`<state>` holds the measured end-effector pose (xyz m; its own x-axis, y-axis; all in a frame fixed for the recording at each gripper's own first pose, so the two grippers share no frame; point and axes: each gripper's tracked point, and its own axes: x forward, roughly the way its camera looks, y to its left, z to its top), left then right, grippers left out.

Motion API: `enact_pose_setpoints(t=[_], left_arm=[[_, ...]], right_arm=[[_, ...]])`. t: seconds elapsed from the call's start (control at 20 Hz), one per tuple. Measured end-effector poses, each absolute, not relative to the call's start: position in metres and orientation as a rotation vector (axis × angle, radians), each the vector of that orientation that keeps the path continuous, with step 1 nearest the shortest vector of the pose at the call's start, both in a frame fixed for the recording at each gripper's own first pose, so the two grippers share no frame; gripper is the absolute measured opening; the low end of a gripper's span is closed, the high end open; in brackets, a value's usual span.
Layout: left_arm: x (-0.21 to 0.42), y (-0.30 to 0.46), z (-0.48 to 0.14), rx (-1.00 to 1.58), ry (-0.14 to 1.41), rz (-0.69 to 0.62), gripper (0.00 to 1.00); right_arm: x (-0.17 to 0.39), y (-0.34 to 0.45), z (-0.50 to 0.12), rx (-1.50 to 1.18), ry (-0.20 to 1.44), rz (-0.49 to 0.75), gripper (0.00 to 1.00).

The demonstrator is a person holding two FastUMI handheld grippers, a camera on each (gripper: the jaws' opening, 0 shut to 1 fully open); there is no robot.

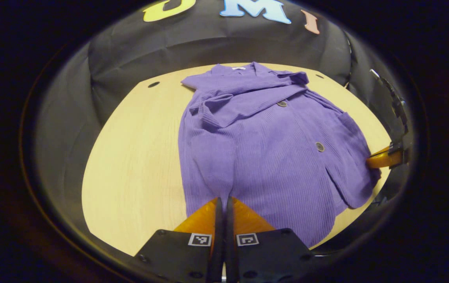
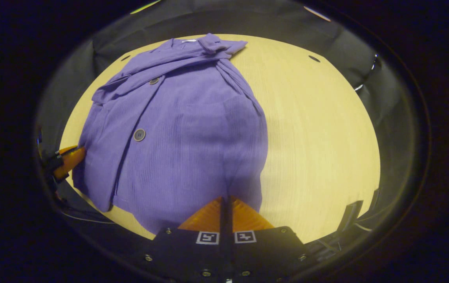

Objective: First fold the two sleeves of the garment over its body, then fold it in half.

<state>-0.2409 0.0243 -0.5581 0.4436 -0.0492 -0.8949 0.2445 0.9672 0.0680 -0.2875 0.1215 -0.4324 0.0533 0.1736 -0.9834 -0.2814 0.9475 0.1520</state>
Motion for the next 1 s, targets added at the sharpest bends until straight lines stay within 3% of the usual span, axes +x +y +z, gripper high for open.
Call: enact_pose_setpoints(t=[0.1,0.4,1.0], left_arm=[[-0.24,0.022,-0.557,0.252,1.102,-0.198,0.05],[-0.229,0.026,-0.549,0.18,1.113,-0.162,0.05],[-0.134,0.005,-0.494,0.09,0.958,-0.157,0.06]], right_arm=[[-0.286,0.122,-0.435,-0.083,1.478,0.349,0.0],[-0.268,0.13,-0.421,0.02,1.441,0.339,0.0],[-0.158,0.16,-0.368,0.172,1.234,0.332,0.0]])
